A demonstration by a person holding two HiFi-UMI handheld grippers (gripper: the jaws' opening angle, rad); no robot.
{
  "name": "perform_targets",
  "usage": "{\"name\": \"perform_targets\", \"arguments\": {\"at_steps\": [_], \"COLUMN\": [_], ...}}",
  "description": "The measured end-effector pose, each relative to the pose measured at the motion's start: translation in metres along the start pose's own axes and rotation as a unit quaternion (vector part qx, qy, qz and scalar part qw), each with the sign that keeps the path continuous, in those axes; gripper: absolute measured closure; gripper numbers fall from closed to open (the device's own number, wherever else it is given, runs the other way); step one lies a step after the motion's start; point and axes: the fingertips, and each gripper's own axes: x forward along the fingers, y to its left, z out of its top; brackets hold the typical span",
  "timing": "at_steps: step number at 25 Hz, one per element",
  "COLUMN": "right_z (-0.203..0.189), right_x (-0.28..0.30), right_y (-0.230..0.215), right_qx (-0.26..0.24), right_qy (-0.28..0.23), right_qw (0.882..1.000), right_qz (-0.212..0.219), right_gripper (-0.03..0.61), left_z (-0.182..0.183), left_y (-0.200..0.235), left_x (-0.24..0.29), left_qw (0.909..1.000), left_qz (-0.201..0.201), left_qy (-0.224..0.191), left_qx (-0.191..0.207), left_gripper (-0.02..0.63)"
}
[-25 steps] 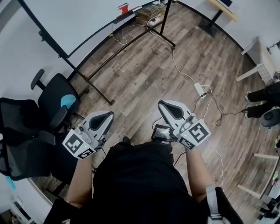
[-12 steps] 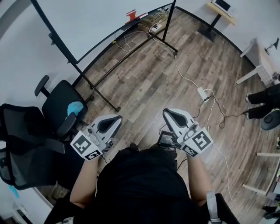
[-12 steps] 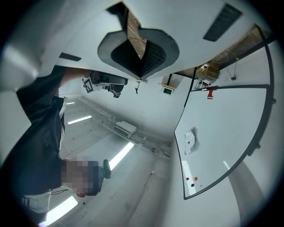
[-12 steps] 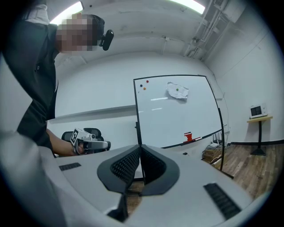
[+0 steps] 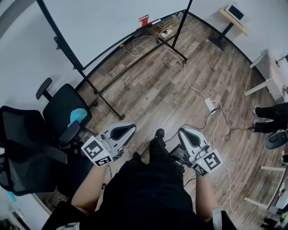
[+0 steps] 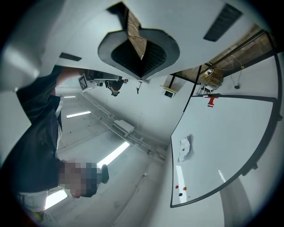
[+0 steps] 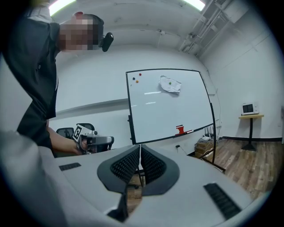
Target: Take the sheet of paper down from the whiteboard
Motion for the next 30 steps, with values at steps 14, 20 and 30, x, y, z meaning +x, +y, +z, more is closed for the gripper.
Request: {"name": "perform_targets", "arguments": {"at_steps": [14, 20, 30], "right_z": [0.018, 0.061, 0.075], "right_x": [0.104, 0.145, 0.197], "right_y": [-0.112, -0.173, -0.220], "right_qx": [0.010, 0.006, -0.002], "right_qy": [-0.016, -0.035, -0.031], "right_qw": [0.995, 0.989, 0.982], "right_qz": [0.096, 0.144, 0.185], "right_gripper": [0.557, 0.557, 0.557], "left_z": [0.045, 0.076, 0.096], "left_y": [0.082, 0.116, 0.156], "left_x": [0.093, 0.145, 0.197], "left_qw": [0.9989, 0.9967, 0.9960], "left_qz": [0.043, 0.081, 0.087], "left_qy": [-0.018, 0.000, 0.015], "left_qx": [-0.009, 0.008, 0.015], "left_gripper": [0.607, 0.607, 0.607]}}
